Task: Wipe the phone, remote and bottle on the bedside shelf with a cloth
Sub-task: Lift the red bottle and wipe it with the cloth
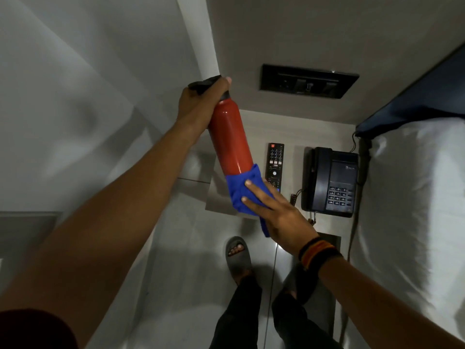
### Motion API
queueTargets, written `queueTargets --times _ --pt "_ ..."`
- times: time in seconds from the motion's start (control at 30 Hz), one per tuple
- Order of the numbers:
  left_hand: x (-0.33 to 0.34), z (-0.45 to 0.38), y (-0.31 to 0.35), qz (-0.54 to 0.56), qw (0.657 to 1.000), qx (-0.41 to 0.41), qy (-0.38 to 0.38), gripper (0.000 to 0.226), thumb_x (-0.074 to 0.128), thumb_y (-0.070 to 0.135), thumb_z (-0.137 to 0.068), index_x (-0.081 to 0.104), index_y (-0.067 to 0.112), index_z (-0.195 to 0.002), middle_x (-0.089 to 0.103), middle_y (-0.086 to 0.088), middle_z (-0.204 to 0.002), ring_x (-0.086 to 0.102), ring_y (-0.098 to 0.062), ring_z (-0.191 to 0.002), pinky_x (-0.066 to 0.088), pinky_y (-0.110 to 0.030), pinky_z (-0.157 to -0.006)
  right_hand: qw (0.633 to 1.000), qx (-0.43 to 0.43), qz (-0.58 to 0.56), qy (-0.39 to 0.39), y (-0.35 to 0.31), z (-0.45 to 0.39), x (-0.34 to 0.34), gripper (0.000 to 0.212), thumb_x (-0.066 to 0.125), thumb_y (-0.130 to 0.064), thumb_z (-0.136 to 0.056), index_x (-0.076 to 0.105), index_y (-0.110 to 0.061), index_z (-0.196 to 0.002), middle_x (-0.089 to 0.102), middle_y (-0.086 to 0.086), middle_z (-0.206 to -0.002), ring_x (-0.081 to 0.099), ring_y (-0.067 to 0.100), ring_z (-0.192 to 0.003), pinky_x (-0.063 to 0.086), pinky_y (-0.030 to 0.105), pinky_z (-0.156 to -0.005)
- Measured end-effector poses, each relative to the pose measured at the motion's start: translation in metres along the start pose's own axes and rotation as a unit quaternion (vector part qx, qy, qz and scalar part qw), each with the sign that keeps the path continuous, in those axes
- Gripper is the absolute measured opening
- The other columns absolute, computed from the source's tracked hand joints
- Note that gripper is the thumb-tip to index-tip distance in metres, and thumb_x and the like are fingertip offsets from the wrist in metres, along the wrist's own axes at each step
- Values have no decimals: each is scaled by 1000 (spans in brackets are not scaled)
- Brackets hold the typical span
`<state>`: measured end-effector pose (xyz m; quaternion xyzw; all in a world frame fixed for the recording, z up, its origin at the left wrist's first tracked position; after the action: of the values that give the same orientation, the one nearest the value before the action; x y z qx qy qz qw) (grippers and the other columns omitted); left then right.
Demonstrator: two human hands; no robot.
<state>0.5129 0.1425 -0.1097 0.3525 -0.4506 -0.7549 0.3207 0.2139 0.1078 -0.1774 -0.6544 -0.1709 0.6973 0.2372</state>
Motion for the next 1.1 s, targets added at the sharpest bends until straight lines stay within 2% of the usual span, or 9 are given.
queueTargets --times 0.1,0.17,0.27,0.4,0.53,0.67,0.77,0.83,1.1 --pt "-3 6 -5 12 999 -22 30 59 80 63 -75 70 22 -117 78 0 -108 77 -14 -94 65 -35 -83 976 148 -126 95 -2 14 -15 60 52 5 -93 51 -22 -146 24 -6 -164 40 24 -144 36 46 -118" --pt "-1 11 -9 -2 999 -19 36 43 81 64 -71 76 29 -95 81 7 -92 78 -5 -81 64 -32 -79 932 208 -199 221 -8 7 -43 53 45 -7 -95 52 -27 -143 32 -5 -163 38 8 -142 33 29 -119" --pt "9 18 -14 -25 999 -17 23 41 81 63 -71 76 25 -88 79 10 -82 76 -2 -72 58 -24 -70 911 163 -203 320 -18 -29 -81 51 38 -14 -98 47 -26 -147 29 -2 -165 29 1 -147 28 18 -119" --pt "15 19 -9 27 1000 2 -5 29 79 51 -79 70 25 -69 73 8 -68 72 -9 -68 56 -26 -66 967 76 -134 204 -32 -74 -81 63 44 -1 -96 39 -23 -154 15 2 -169 15 20 -154 24 39 -122" --pt "-2 17 -6 59 996 -38 64 43 82 58 -75 65 27 -99 77 2 -105 75 -14 -93 62 -34 -80 997 -14 7 79 -18 -45 -34 78 57 9 -89 35 -24 -156 13 -3 -169 2 32 -156 39 42 -109" --pt "-14 17 -10 55 995 -7 83 31 82 57 -77 59 38 -85 75 30 -71 73 8 -69 53 -22 -67 996 80 -31 -5 6 2 3 65 56 8 -91 50 -24 -147 15 -13 -164 19 29 -154 38 45 -117" --pt "-11 22 -15 44 994 20 98 23 84 59 -75 72 40 -80 76 29 -75 73 8 -75 54 -20 -72 934 283 -201 85 14 19 1 53 48 5 -96 60 -26 -137 33 -19 -154 40 11 -139 22 17 -116" --pt "-3 27 -31 -2 995 55 89 27 85 57 -75 74 33 -82 76 19 -74 72 4 -76 53 -16 -73 880 357 -272 154 18 21 -12 51 44 2 -98 61 -31 -132 42 -19 -145 47 -3 -121 29 9 -104" --pt "32 49 -101 -107 987 106 54 45 89 53 -73 74 27 -106 77 16 -90 72 6 -86 57 -12 -77 704 485 -443 268 44 18 -44 26 46 -5 -95 59 -19 -114 57 -7 -102 55 14 -92 40 30 -71"
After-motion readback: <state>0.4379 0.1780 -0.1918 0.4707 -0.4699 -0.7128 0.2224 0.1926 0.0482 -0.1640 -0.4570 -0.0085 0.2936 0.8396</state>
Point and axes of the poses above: each hand's wrist, its own z-axis away from the middle knuckle, its own x-axis out of the palm, y = z × x, the point moved 1 cm from there along -z, towards the middle knuckle
